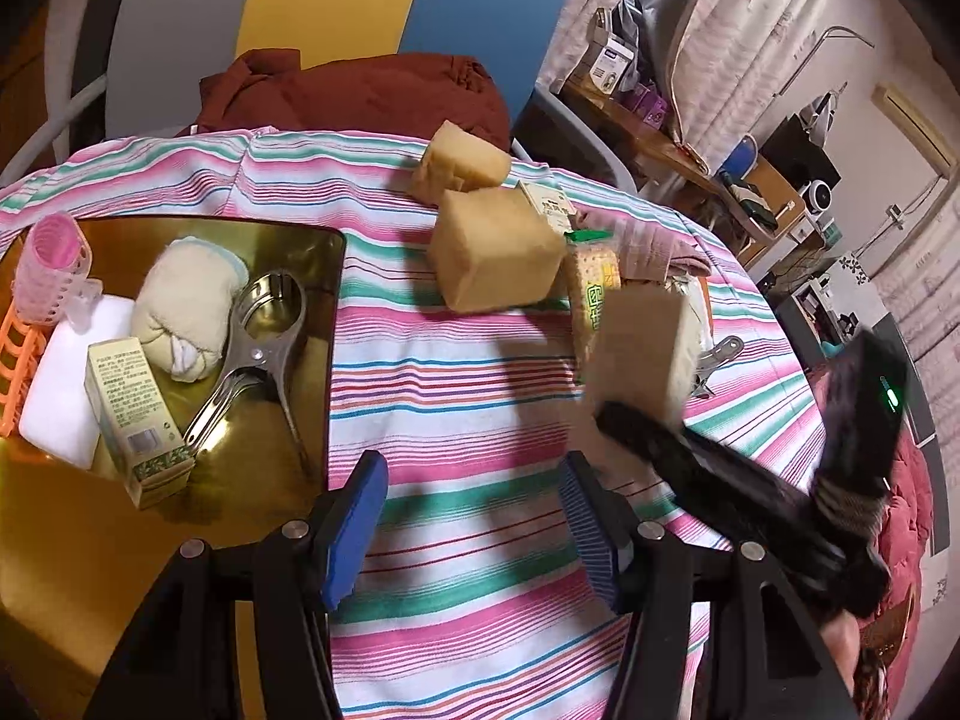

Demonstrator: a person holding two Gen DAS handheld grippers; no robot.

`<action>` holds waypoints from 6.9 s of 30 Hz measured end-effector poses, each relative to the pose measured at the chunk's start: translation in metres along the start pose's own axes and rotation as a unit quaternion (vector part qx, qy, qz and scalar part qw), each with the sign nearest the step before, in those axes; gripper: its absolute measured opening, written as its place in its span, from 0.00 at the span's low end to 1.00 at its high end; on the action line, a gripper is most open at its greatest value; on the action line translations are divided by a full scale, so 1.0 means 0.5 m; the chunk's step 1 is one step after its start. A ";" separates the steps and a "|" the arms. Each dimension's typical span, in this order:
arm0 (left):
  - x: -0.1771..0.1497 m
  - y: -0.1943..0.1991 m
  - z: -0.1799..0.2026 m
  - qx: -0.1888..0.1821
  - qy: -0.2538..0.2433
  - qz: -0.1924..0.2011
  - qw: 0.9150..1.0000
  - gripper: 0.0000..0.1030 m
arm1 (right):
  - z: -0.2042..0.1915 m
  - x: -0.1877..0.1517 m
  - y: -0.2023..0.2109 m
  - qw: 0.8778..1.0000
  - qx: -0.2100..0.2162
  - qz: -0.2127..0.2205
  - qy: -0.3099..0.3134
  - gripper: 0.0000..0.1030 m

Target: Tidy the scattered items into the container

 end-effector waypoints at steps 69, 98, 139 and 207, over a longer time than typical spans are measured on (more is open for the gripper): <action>-0.098 -0.118 0.118 -0.030 -0.036 -0.090 0.995 0.60 | 0.135 -0.050 -0.010 0.991 -0.101 -0.041 0.084 0.45; -0.099 -0.080 0.142 -0.043 -0.080 -0.061 0.994 0.54 | 0.064 -0.089 0.066 0.996 0.036 -0.063 -0.055 0.37; -0.056 0.338 -0.288 -0.025 0.140 0.158 0.977 0.50 | -0.420 0.051 0.007 0.996 0.077 0.008 0.034 0.70; -0.097 0.406 -0.376 0.224 0.131 0.158 0.953 0.61 | -0.314 -0.091 0.035 0.990 0.129 -0.052 -0.012 0.77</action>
Point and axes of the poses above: each gripper's, at about its wrist camera, not at the fingertips, and y roughly against the way its jaws point, z to its right, x to its top, the point moved 9 cm from there along -y, roughly the way its jaws point, and after that the axes turned 13 degrees about -x, right-handed, at the moved point
